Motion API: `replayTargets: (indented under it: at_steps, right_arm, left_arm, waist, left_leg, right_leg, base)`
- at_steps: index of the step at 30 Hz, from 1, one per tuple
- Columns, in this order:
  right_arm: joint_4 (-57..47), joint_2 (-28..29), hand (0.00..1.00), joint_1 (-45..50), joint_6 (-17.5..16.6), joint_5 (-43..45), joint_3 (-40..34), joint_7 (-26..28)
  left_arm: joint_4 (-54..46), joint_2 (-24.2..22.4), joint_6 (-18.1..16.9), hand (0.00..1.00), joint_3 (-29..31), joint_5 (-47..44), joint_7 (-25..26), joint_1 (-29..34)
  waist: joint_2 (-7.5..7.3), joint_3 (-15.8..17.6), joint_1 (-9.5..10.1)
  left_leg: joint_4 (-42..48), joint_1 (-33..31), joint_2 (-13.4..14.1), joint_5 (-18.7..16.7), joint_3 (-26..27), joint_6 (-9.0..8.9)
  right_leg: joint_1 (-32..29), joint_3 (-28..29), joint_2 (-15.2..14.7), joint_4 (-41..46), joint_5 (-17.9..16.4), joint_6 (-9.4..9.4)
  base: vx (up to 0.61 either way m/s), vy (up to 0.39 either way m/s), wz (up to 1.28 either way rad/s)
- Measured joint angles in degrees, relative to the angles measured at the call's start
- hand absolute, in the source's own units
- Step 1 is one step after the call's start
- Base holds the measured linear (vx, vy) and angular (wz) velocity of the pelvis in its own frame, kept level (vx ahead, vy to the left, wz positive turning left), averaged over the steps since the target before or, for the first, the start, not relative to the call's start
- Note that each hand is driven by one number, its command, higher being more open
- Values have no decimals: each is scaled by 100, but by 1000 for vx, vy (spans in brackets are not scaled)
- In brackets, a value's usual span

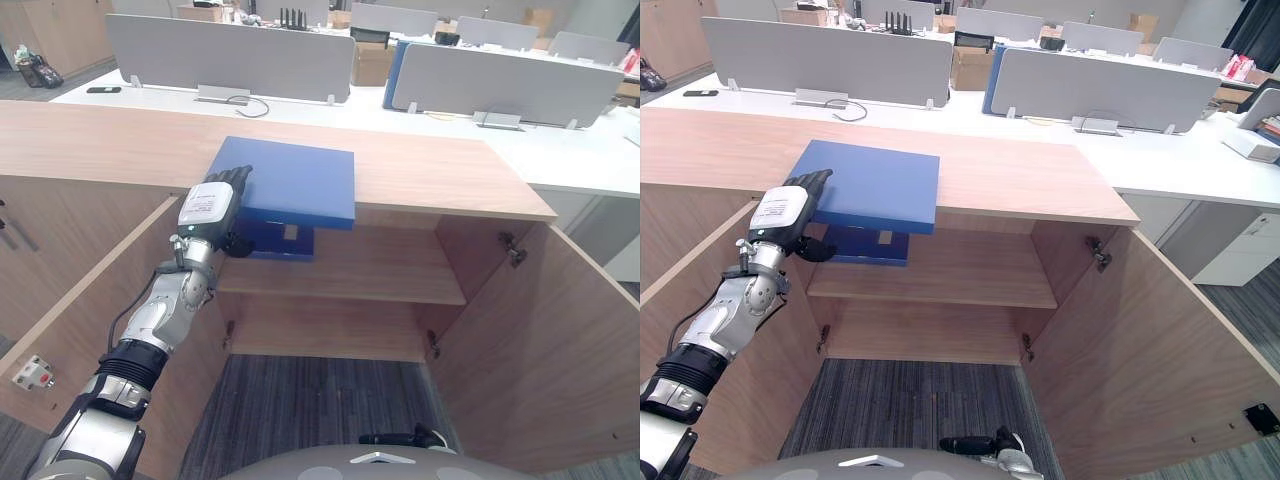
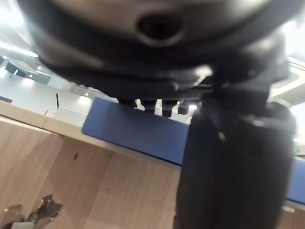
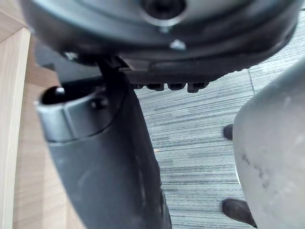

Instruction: Walk over to the cabinet, pick up the folder, carry it to the office cabinet, place the folder inside the office cabinet, then close the office cabinet door

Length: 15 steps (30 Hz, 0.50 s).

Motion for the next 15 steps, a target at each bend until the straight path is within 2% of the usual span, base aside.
replayTargets:
  at_steps: [11, 15]
  right_arm:
    - [-7, 1, 100, 2, -15, -10, 8, 10]
    - [-8, 1, 100, 3, -19, -17, 8, 9]
  left_arm:
    - [396, 6, 91, 100, -34, 308, 210, -494]
    - [396, 53, 78, 100, -250, 456, 227, -618]
  waist:
    - [-18, -11, -15]
    - [-39, -26, -11]
  left_leg:
    - [-4, 8, -6, 4, 92, 30]
    - [-4, 9, -10, -4, 112, 41]
  right_leg:
    - [-4, 29, -11, -21, 8, 9]
    - [-2, 33, -18, -22, 9, 10]
  base:
    - [1, -1, -1]
    - [0, 0, 0]
